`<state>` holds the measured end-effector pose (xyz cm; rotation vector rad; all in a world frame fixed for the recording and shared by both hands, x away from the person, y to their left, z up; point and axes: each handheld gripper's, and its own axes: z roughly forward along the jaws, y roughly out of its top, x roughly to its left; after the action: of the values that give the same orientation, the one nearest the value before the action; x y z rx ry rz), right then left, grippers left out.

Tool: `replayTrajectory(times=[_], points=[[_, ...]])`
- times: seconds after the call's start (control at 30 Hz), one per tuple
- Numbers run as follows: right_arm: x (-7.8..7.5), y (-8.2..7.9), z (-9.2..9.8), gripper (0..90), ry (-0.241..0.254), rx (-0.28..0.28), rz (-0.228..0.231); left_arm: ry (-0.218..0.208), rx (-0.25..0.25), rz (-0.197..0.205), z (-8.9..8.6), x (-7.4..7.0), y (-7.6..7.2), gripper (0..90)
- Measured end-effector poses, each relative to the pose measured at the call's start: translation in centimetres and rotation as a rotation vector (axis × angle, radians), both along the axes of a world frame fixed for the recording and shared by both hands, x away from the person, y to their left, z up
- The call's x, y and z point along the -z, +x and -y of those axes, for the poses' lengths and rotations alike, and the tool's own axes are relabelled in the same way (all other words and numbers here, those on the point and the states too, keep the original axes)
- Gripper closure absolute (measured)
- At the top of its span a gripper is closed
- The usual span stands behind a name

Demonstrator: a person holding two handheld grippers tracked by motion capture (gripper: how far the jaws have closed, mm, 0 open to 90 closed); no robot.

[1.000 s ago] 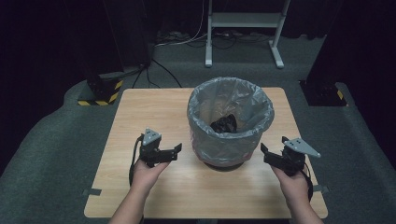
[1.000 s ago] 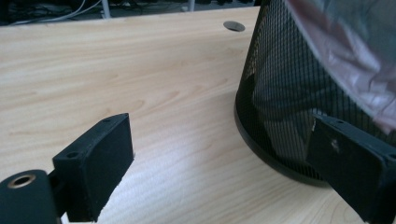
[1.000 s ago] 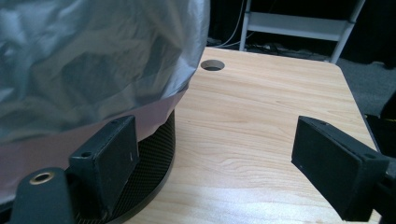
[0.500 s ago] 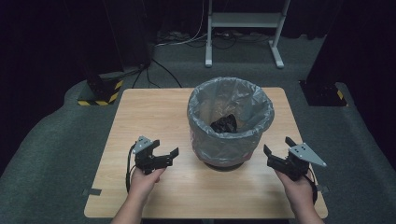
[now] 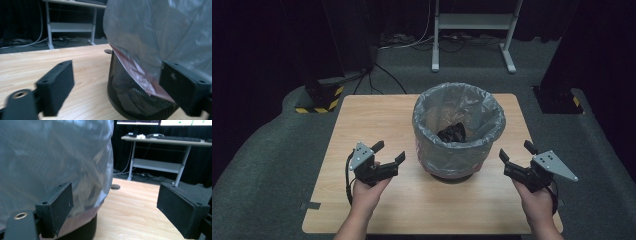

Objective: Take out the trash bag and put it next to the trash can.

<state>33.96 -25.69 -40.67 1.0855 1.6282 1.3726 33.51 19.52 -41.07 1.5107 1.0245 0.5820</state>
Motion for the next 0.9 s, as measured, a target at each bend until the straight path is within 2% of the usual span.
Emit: replayTrajectory(times=[0.1, 0.13, 0.23, 0.33, 0.4, 0.47, 0.57, 0.63, 0.9], points=[[-0.7, -0.1, 0.0, 13.3, -0.006, 0.012, 0.019, -0.014, 0.013, 0.014, -0.1, -0.4, -0.1, 15.4], [-0.9, -0.1, 0.0, 13.3, -0.006, 0.014, 0.022, -0.005, 0.011, 0.019, -0.1, -0.6, -0.1, 15.6], [-1.5, -0.2, 0.2, 13.3, 0.002, 0.020, 0.038, -0.024, 0.007, 0.033, 0.1, -1.1, -0.2, 16.3], [-2.2, -0.4, 0.1, 13.3, 0.010, 0.016, 0.052, -0.019, 0.015, 0.069, 0.5, -1.9, -0.3, 17.1], [-2.7, -0.5, 0.0, 13.3, 0.008, 0.018, 0.069, -0.001, -0.004, 0.097, 0.8, -2.7, -0.5, 17.8], [-3.1, -0.7, 0.0, 13.3, 0.024, 0.029, 0.079, -0.013, -0.004, 0.118, 0.9, -3.6, -0.5, 18.9], [-3.5, -0.9, -0.1, 13.3, 0.043, 0.019, 0.083, -0.051, -0.012, 0.145, 0.9, -4.7, -0.4, 19.0], [-3.8, -1.0, -0.2, 13.3, 0.050, 0.006, 0.082, -0.061, -0.019, 0.155, 1.2, -5.3, -0.3, 19.5], [-5.3, -0.8, -1.0, 13.4, 0.053, -0.020, 0.106, -0.055, -0.016, 0.193, 2.7, -7.4, 0.7, 21.1]])
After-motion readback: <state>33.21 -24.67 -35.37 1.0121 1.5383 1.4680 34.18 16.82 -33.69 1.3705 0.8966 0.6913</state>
